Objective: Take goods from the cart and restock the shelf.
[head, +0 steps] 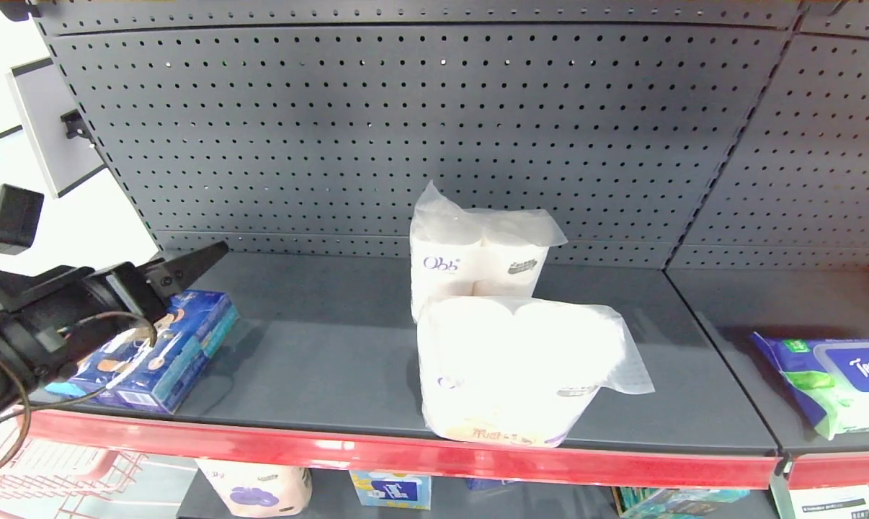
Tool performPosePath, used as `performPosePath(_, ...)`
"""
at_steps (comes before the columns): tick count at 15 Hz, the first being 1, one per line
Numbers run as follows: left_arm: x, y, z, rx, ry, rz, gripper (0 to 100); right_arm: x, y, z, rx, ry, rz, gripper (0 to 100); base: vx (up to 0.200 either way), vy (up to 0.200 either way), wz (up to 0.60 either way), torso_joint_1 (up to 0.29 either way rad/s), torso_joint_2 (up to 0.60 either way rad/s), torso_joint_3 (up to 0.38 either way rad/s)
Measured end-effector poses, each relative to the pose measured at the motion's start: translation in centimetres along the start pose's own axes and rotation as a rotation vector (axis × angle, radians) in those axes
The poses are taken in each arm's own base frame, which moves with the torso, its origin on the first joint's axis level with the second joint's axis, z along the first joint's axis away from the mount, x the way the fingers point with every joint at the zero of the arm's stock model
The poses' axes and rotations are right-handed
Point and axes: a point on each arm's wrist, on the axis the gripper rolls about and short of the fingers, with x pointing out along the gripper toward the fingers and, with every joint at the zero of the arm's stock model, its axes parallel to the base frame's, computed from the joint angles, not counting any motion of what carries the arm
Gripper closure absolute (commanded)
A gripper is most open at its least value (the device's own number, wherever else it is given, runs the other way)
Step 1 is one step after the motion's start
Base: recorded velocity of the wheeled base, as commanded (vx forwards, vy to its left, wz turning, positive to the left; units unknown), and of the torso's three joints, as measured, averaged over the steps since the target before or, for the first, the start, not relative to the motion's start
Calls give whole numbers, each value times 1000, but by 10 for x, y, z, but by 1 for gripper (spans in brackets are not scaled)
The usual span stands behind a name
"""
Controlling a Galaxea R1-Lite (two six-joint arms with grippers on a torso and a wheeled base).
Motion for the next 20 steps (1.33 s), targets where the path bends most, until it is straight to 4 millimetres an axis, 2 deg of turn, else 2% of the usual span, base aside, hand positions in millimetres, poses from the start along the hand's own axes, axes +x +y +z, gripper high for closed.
performPosePath(2,-30,-8,-4,27,121,39,0,5,-1,3,-10,22,52,0,0,0,0,0,0,0)
performPosePath(5,-87,-18,-16,68,375,106,0,20,-6,10,11,82,166,0,0,0,0,0,0,0)
performPosePath(7,-121,-27,-11,144,379,98,0,41,-14,19,30,147,190,0,0,0,0,0,0,0)
performPosePath(9,-142,-32,-9,192,313,92,0,69,-23,29,29,196,148,0,0,0,0,0,0,0)
performPosePath(11,-154,-35,-9,221,269,90,0,100,-29,33,27,264,73,0,0,0,0,0,0,0)
performPosePath(13,-162,-36,-10,228,251,87,0,122,-17,32,41,327,121,0,0,0,0,0,0,0)
performPosePath(16,-171,-35,-17,234,230,99,0,147,10,33,55,396,165,0,0,0,0,0,0,0)
performPosePath(20,-181,-32,-30,240,209,112,0,170,26,30,3,460,108,0,0,0,0,0,0,0)
